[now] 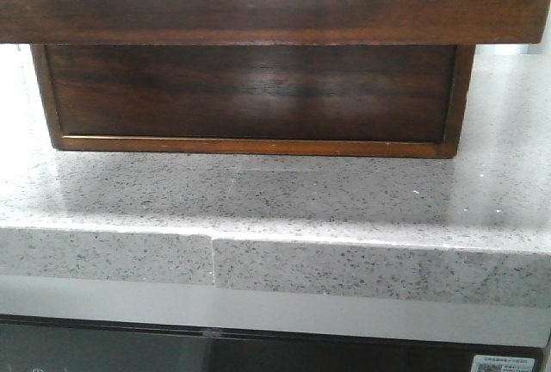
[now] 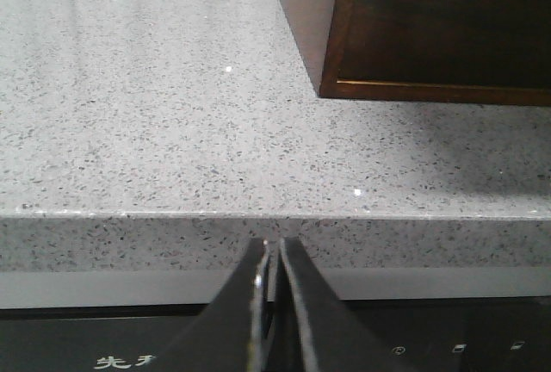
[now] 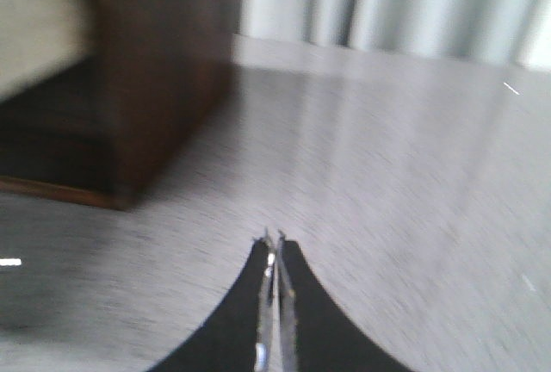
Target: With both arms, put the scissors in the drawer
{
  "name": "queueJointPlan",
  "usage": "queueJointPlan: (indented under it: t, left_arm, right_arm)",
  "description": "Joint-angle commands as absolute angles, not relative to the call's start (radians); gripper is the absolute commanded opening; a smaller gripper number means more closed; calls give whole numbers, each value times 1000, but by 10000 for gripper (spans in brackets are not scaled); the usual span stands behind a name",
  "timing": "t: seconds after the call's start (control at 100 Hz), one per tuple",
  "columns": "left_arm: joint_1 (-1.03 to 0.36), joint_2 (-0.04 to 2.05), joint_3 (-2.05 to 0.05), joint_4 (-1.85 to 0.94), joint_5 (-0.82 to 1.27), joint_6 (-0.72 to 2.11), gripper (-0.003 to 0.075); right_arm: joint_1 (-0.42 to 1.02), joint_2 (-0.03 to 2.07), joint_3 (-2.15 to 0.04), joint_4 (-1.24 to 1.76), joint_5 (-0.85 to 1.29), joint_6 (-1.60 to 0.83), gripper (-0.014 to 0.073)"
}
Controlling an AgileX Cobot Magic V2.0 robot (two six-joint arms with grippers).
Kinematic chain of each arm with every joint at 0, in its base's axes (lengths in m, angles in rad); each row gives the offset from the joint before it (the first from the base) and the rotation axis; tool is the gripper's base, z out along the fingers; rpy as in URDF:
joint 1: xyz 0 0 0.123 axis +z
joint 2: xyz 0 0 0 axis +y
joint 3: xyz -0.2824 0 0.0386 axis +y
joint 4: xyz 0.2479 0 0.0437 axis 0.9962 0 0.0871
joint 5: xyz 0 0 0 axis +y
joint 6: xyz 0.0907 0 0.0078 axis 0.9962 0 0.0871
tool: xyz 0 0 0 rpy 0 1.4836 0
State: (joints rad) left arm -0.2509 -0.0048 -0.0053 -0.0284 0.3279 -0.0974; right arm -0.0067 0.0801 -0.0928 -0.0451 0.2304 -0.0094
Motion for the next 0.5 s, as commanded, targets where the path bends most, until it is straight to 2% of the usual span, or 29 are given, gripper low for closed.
queueJointPlan:
  t: [0.0,0.22,0.49]
  left_arm:
    - [-259,-37,17,-41,289,-108,-20]
    - [-259,-37,17,-41,289,-108,-20]
    - [-259,-37,17,-41,289,-108,-20]
  right_arm:
    - [-71,81,-72,-20,111,-7,-45]
    - [-88,-11,46,-20,113,-7,-45]
    - [-88,-36,44,-23,311,-7,-45]
